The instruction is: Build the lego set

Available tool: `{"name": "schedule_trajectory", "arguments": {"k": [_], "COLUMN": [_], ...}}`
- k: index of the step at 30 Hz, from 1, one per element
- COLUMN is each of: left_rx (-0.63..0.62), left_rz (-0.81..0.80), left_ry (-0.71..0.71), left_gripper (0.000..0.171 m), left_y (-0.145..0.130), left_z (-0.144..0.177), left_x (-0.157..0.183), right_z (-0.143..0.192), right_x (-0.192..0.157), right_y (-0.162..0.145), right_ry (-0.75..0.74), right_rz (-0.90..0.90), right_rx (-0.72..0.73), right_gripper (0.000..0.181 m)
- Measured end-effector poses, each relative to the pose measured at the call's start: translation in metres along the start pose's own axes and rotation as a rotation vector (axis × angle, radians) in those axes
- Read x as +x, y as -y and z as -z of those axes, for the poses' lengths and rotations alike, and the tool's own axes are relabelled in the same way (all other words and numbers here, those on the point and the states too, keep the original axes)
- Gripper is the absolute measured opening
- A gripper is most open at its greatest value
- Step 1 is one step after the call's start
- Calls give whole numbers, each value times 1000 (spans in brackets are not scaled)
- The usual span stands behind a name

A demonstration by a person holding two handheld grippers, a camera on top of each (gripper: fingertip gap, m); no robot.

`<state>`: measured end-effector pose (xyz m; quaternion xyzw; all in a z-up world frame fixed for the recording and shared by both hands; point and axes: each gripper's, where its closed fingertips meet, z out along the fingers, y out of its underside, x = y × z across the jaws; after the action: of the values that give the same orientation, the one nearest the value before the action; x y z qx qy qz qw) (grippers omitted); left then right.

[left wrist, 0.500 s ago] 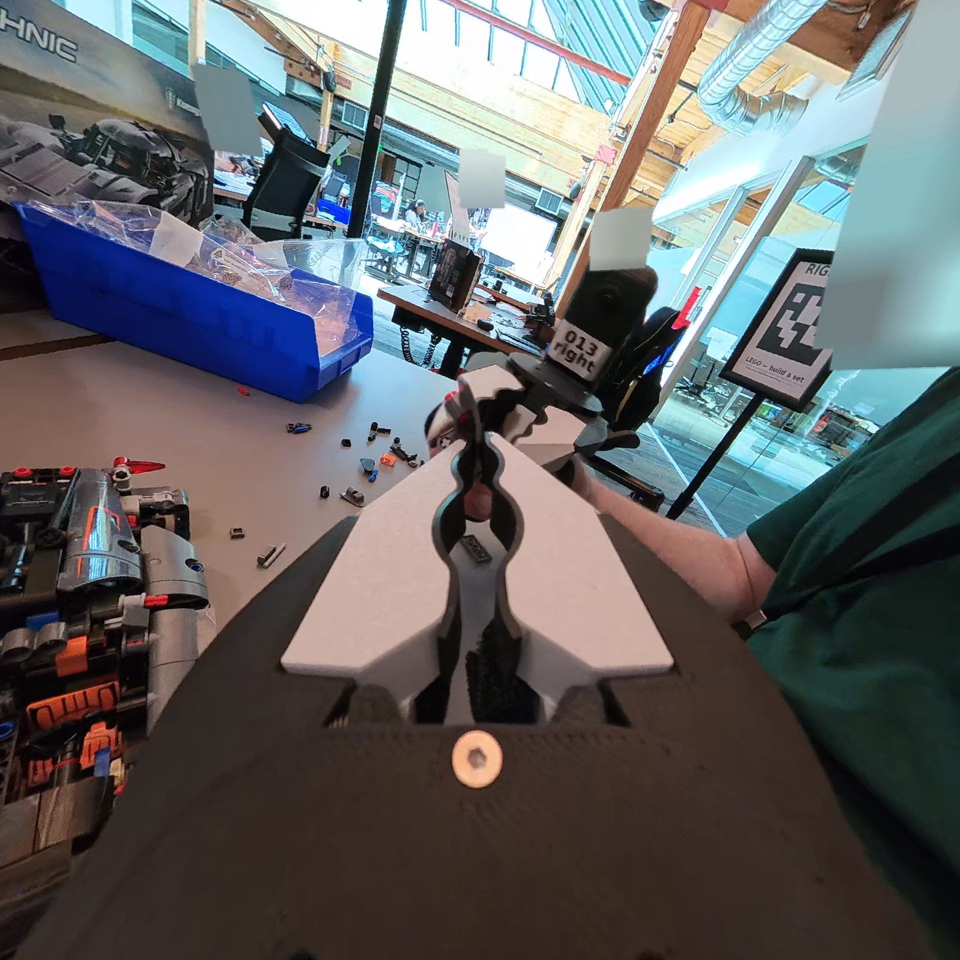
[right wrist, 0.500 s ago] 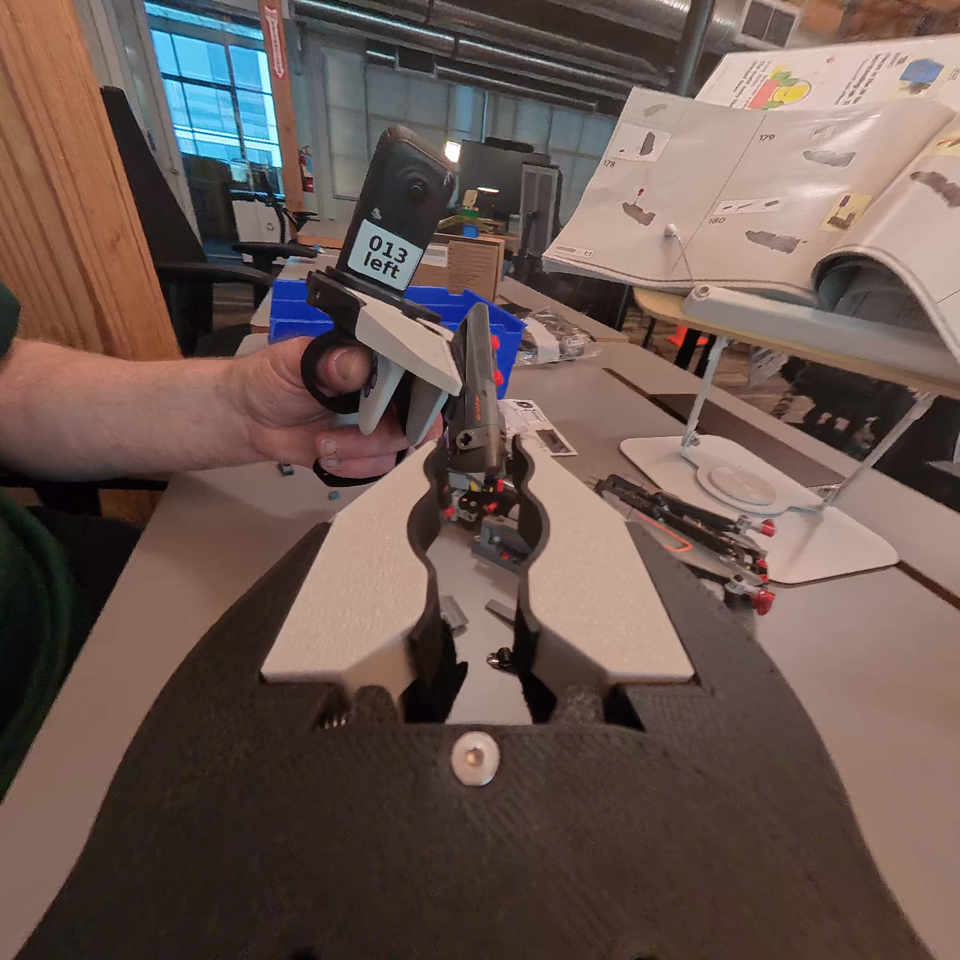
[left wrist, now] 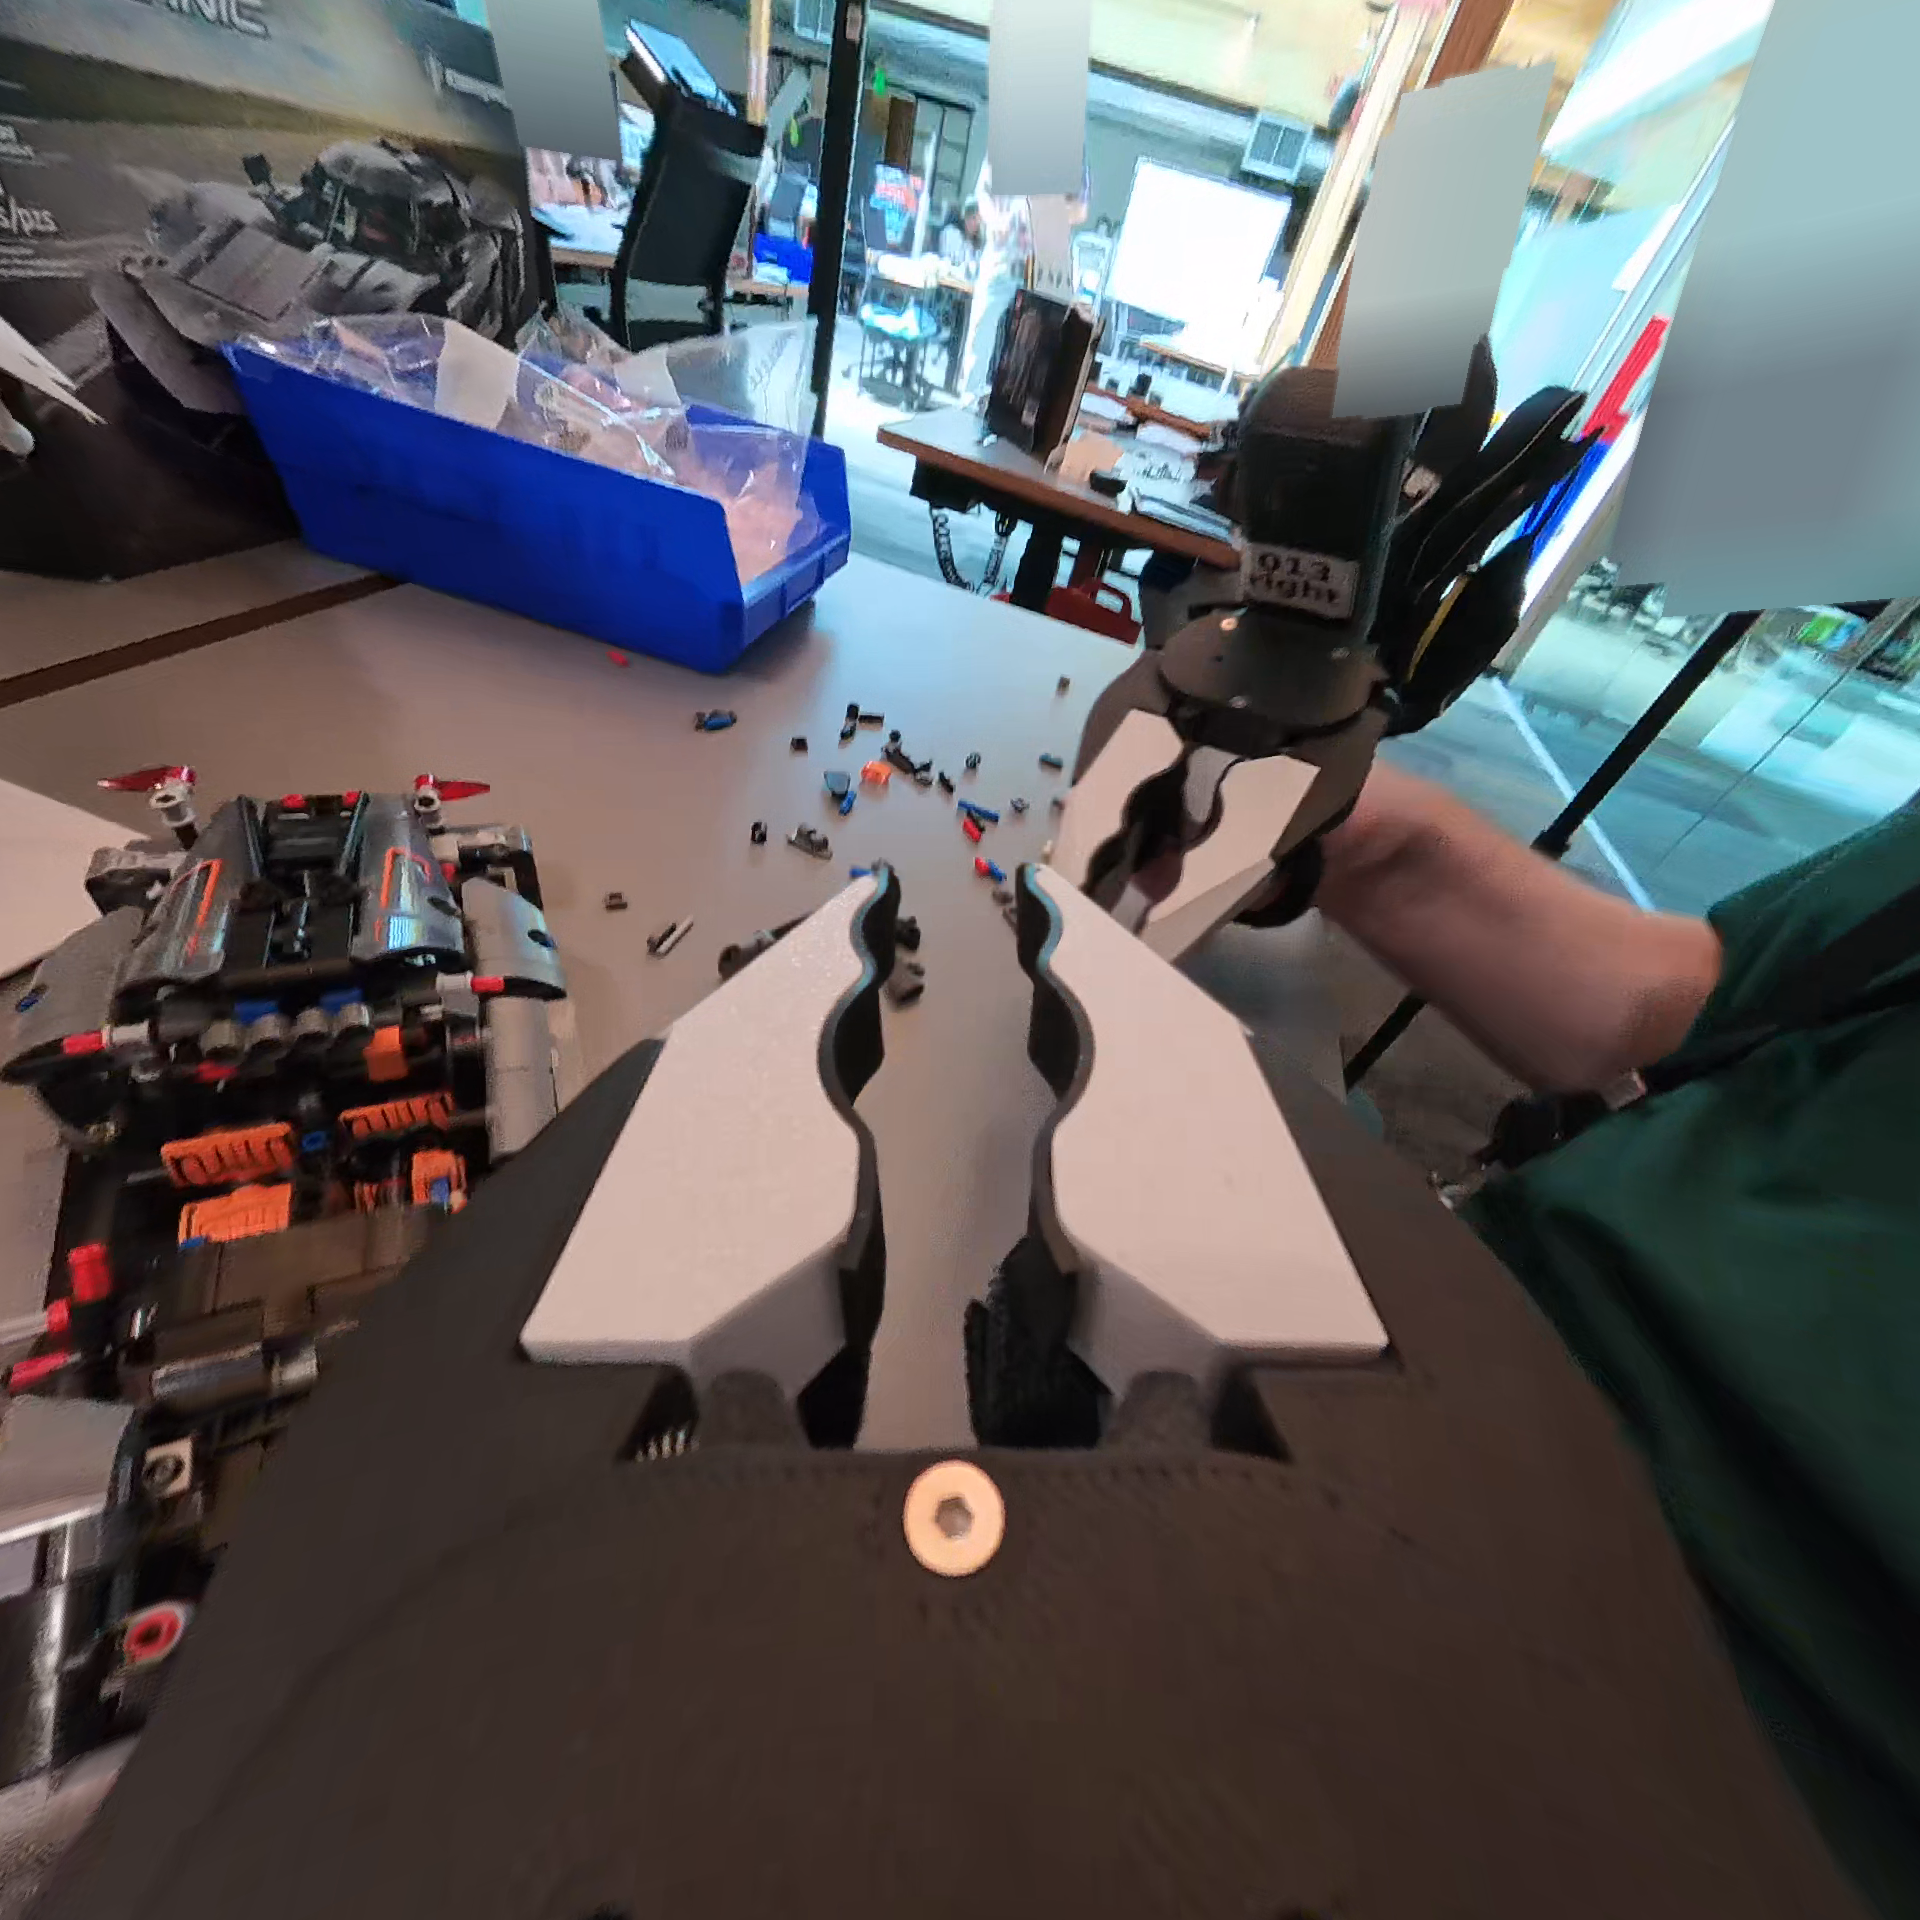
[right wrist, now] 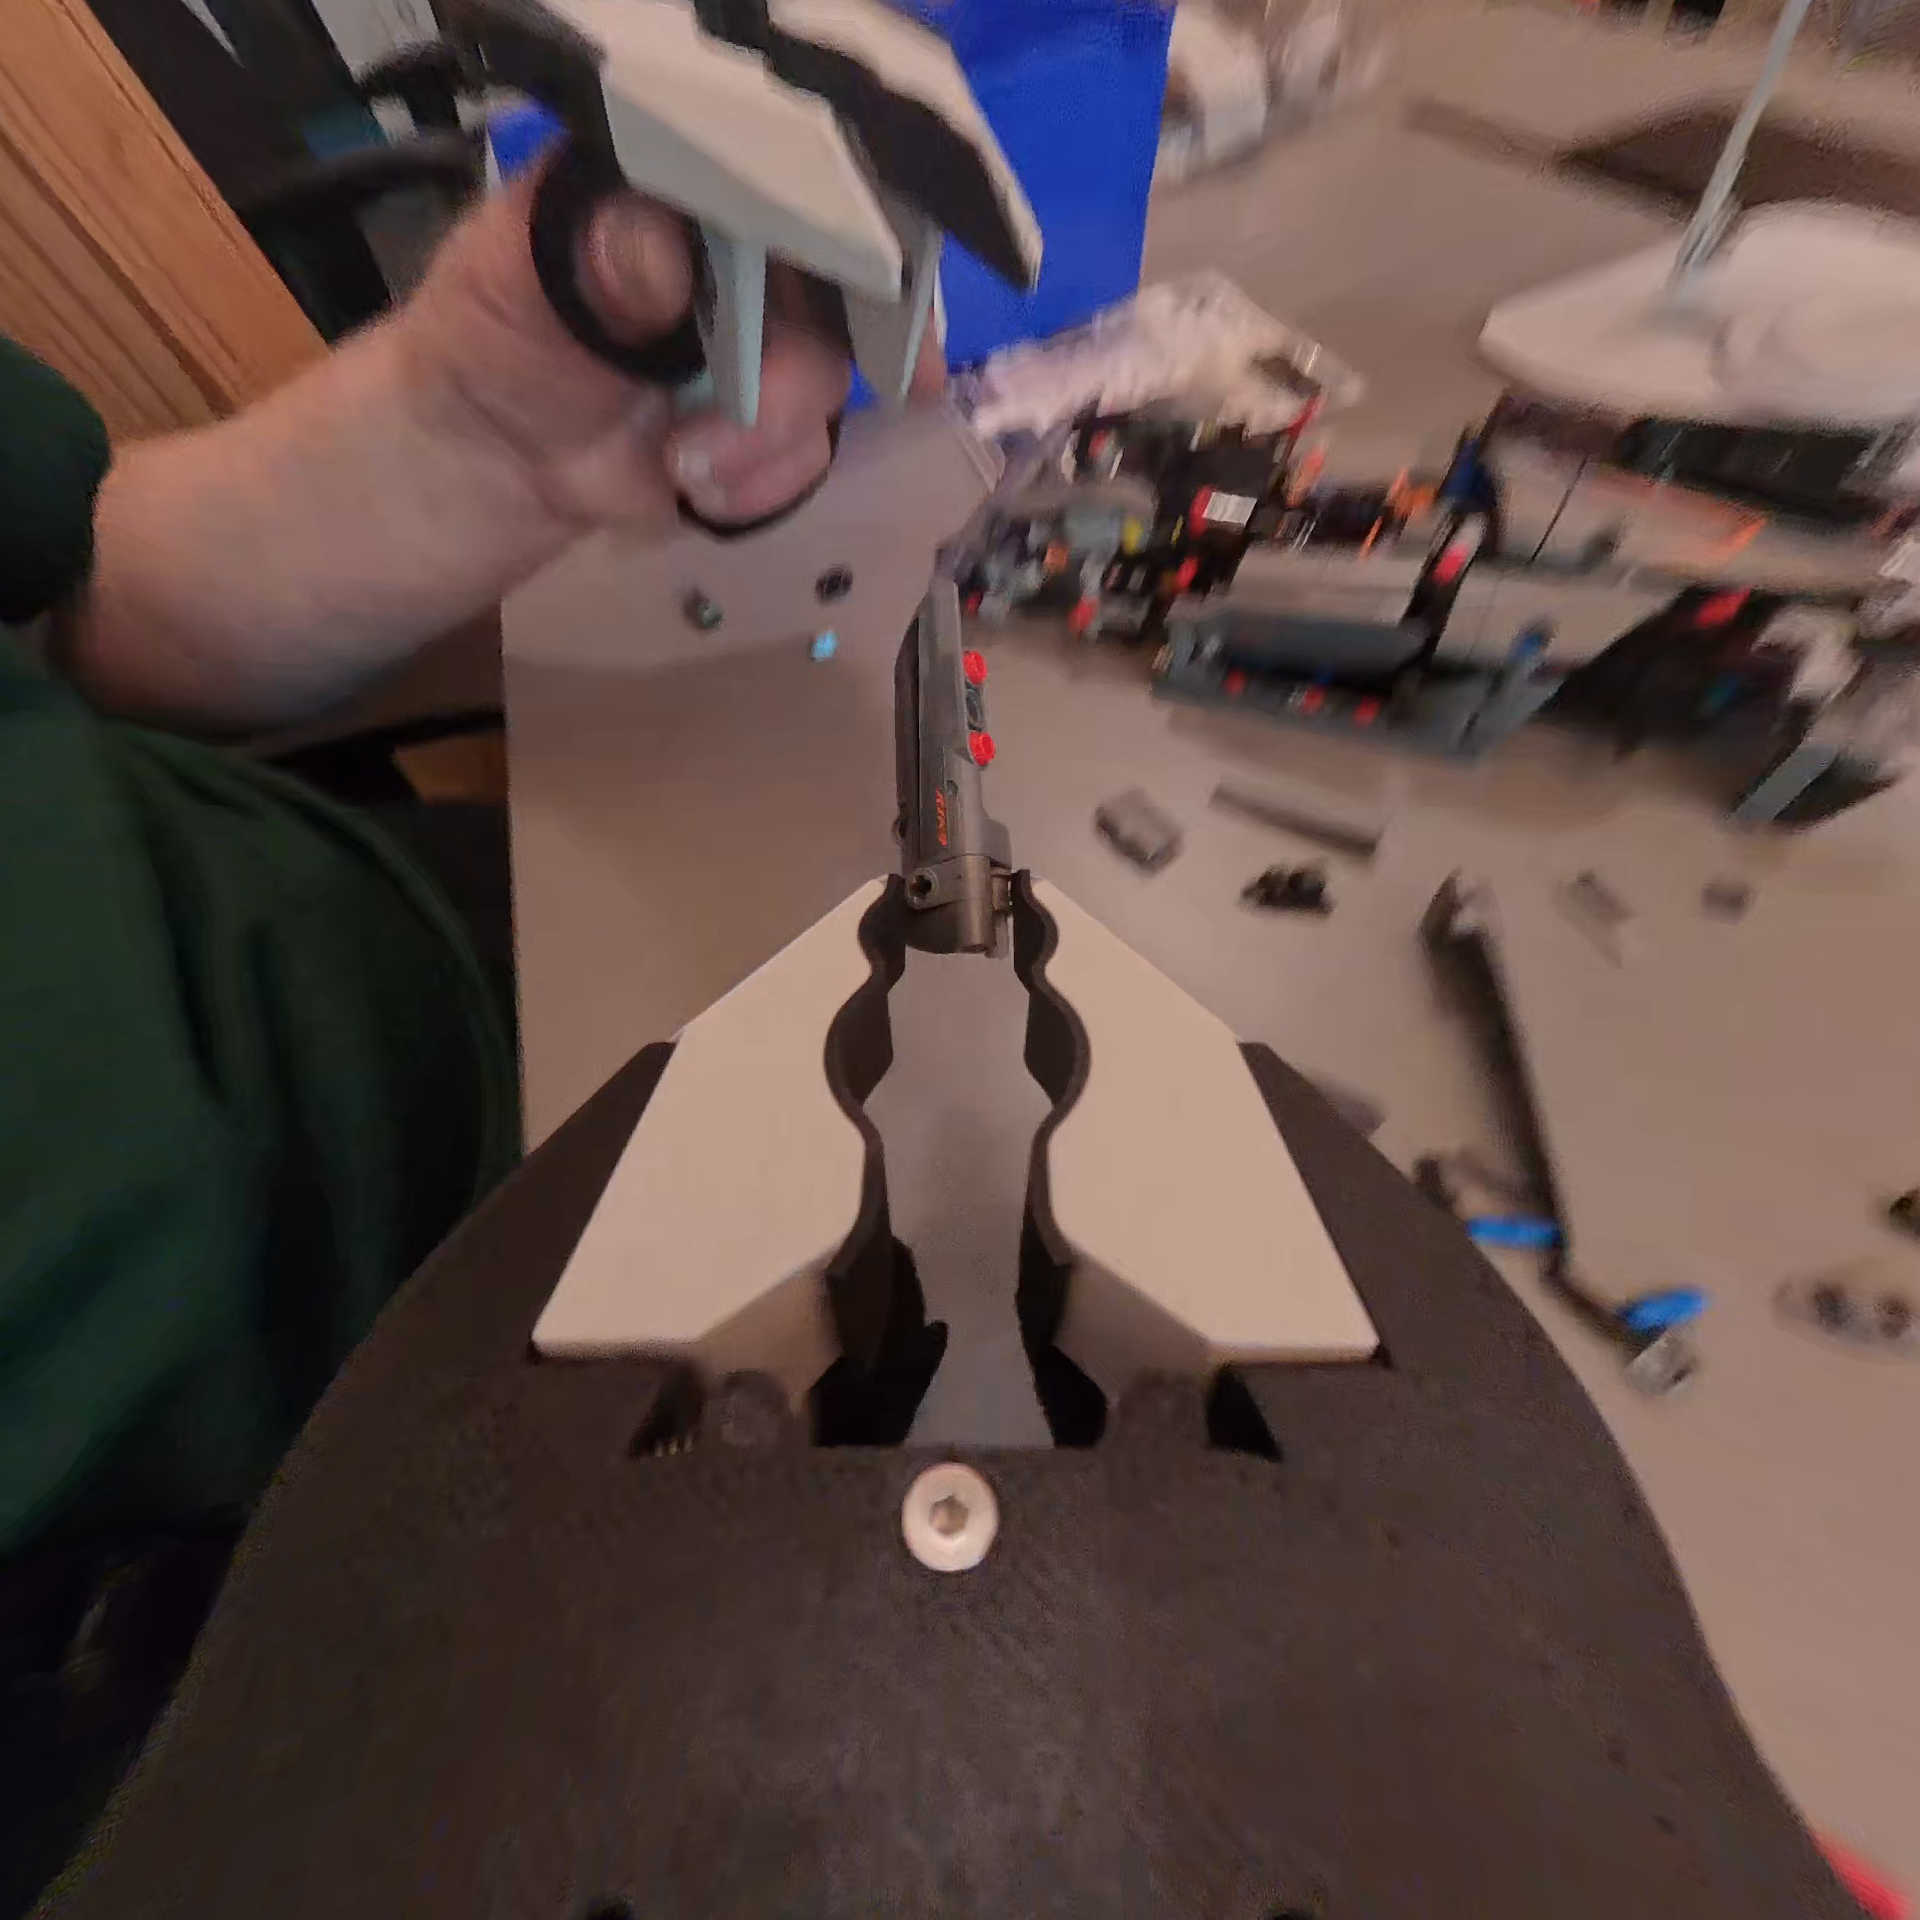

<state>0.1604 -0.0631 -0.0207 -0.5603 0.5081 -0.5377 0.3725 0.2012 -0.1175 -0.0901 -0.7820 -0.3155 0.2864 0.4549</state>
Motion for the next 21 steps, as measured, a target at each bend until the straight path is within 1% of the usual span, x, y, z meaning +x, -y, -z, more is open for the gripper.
{"name": "schedule_trajectory", "arguments": {"k": [4,8,10,13,14,17,19,20,21], "left_rx": [-79,-124,-137,-164,-178,-222,-253,-256,-269], "left_rz": [-3,-15,-17,-24,-30,-58,-83,-108,-128], "left_ry": [-8,-11,-14,-5,7,76,114,147,158], "left_gripper": [21,20,20,20,20,19,18,17,17], "left_y": [-23,-36,-39,-45,-47,-54,-57,-56,-55], "left_z": [-1,-2,-2,-1,0,0,0,2,4], "left_x": [8,13,15,16,15,4,-3,-8,-8], "right_z": [4,0,-2,-2,1,14,25,30,32], "right_x": [-17,-20,-14,-10,-8,4,12,14,10], "right_y": [-45,-64,-72,-71,-67,-48,-36,-35,-36], "right_ry": [-10,-49,-95,-118,-135,-194,-242,-252,-226], "right_rz": [-129,-207,-203,-213,-203,-166,-145,-139,-123], "right_rx": [-204,-285,-321,-308,-289,-207,-148,-140,-139], "right_gripper": [18,18,22,37,38,34,26,25,22]}}
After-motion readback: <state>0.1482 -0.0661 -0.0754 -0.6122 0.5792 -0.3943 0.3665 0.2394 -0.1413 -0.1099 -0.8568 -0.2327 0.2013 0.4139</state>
